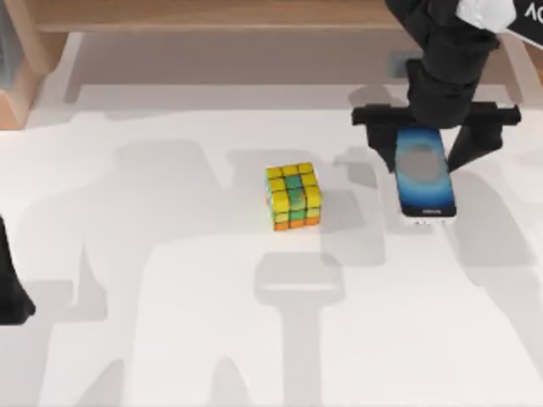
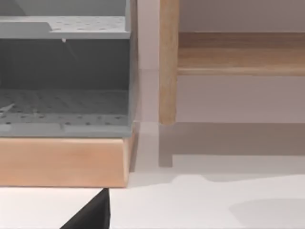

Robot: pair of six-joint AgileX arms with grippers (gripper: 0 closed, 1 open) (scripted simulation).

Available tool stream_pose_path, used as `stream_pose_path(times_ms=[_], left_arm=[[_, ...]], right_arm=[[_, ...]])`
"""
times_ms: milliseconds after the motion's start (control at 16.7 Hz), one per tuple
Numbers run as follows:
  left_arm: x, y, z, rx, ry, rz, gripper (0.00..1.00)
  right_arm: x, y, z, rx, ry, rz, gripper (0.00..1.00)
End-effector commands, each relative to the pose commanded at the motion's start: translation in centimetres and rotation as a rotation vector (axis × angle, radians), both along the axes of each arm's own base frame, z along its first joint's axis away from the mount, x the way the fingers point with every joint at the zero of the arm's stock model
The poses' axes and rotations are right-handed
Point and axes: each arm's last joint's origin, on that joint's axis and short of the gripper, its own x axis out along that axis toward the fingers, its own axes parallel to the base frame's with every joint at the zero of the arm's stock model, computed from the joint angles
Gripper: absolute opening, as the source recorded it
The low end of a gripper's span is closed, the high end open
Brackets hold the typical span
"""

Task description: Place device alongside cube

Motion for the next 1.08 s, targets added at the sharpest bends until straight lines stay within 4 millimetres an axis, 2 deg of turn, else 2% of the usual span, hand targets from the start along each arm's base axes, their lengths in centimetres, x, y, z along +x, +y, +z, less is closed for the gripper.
stream_pose_path(times_ms=[660,1080], left_arm=[[0.0,0.0,0.0,0.000,0.000,0.000,1.00],[0.0,0.0,0.0,0.000,0.000,0.000,1.00]], right_arm=[[-0.4,0.1,-2.4,0.016,0.038,0.006,0.00],[-0.1,0.3,-3.2,0.018,-0.020,0.007,0.00]])
